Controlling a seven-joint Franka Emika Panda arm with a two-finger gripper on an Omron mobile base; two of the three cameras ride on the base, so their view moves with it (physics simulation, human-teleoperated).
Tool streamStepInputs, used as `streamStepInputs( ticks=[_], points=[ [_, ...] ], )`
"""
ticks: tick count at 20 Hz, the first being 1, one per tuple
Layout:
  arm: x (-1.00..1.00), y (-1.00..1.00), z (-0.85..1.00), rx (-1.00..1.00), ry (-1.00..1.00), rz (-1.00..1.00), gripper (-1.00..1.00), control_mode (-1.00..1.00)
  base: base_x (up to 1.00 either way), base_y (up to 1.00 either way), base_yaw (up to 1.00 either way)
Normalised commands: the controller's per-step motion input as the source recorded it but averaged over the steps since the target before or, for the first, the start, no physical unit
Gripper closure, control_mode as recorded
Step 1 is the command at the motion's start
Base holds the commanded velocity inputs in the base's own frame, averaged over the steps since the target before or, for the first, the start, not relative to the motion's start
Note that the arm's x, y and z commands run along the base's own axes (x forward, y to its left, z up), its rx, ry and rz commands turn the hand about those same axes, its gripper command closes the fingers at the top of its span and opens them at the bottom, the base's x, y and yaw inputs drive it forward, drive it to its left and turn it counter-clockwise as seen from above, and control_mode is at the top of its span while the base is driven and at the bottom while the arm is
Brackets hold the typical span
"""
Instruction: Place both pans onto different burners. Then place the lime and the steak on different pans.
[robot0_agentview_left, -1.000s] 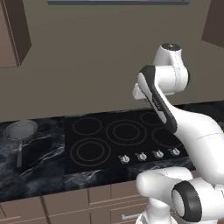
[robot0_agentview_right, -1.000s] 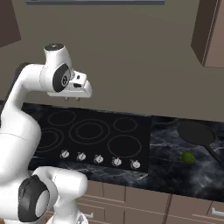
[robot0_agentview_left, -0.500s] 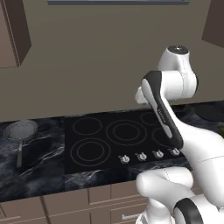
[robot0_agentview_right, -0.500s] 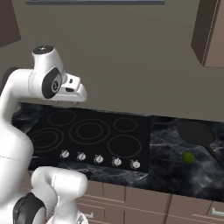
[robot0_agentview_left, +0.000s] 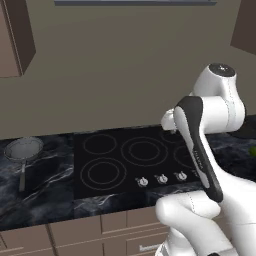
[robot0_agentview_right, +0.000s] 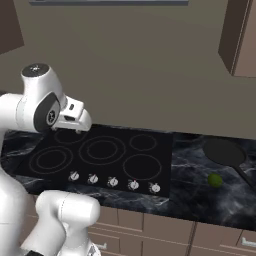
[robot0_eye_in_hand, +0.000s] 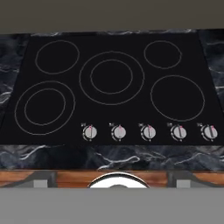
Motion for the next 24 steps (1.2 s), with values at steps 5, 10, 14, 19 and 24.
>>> streamStepInputs(
  ticks=[5, 10, 14, 19, 24],
  points=[
    [-0.42, 0.15, 0.07, 0.00, -0.04, 0.00, -1.00, -1.00, 0.00, 0.00, 0.00],
    [-0.41, 0.12, 0.06, 0.03, 0.00, 0.00, -1.00, -1.00, 0.00, 0.00, 0.00],
    [-0.58, 0.00, 0.00, 0.02, 0.00, 0.00, -1.00, -1.00, 0.00, 0.00, 0.00],
    [-0.35, 0.00, 0.00, 0.01, 0.00, 0.00, -1.00, 1.00, -0.07, 0.00, 0.00],
    [0.00, 0.00, 0.00, 0.00, 0.00, 0.00, -1.00, 1.00, -0.16, 0.24, 0.00]
  ],
)
